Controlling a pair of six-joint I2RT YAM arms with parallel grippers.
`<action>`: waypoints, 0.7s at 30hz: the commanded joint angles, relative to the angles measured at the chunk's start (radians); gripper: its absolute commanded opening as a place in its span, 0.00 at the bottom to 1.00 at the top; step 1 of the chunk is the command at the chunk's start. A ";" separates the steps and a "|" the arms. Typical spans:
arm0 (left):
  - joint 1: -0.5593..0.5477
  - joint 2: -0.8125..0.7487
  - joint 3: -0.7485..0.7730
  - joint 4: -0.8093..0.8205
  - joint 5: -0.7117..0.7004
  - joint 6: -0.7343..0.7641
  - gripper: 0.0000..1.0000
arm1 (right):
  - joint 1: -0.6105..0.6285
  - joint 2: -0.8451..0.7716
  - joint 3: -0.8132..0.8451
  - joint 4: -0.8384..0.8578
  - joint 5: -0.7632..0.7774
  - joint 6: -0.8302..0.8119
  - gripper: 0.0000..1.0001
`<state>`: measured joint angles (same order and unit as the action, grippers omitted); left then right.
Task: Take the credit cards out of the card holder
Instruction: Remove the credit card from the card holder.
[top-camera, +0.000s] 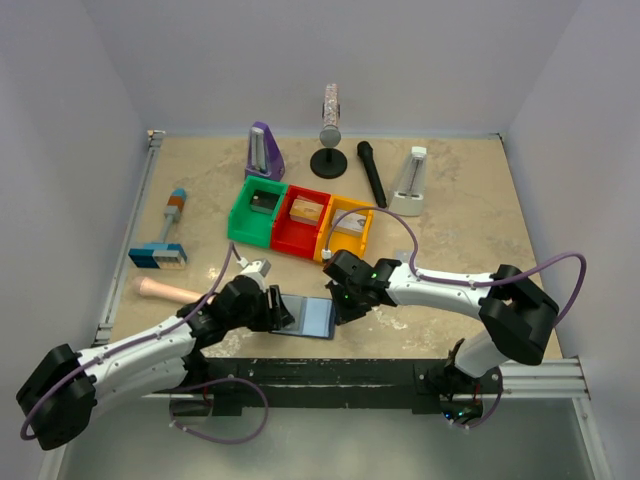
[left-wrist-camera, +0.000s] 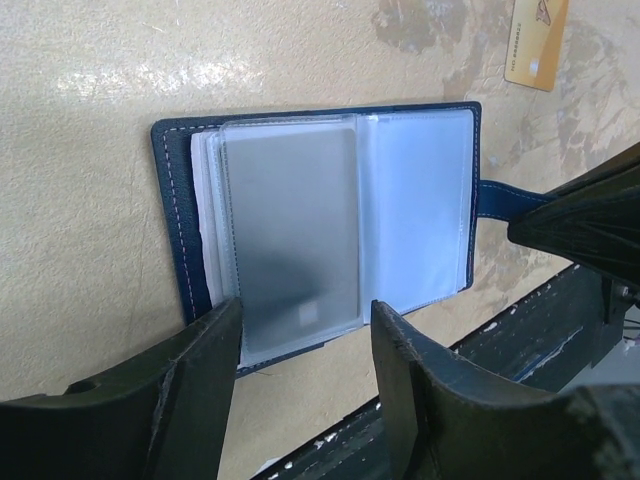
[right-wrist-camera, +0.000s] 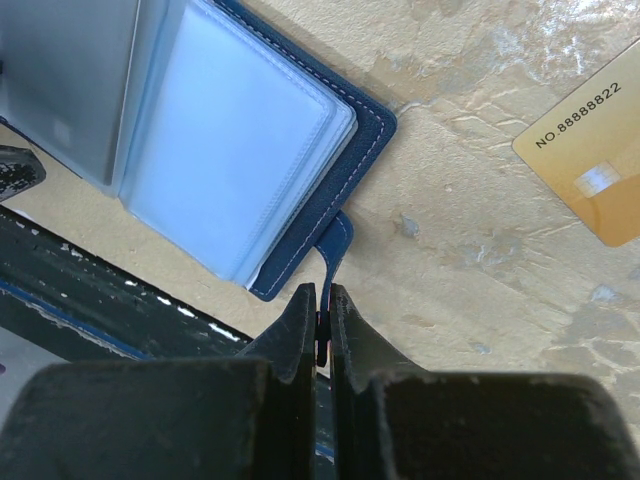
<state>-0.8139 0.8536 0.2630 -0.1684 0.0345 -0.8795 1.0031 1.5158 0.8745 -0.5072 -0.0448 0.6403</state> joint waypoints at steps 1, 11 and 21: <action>0.002 0.024 -0.008 0.053 0.028 0.005 0.58 | 0.003 -0.011 0.004 0.015 -0.007 0.004 0.00; 0.002 0.087 0.002 0.121 0.090 0.019 0.57 | 0.005 -0.002 0.012 0.015 -0.010 -0.001 0.00; -0.001 0.136 0.025 0.213 0.154 0.034 0.57 | 0.005 0.007 0.018 0.016 -0.013 -0.002 0.00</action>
<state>-0.8135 0.9703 0.2634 -0.0242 0.1349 -0.8700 1.0031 1.5169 0.8745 -0.5106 -0.0448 0.6392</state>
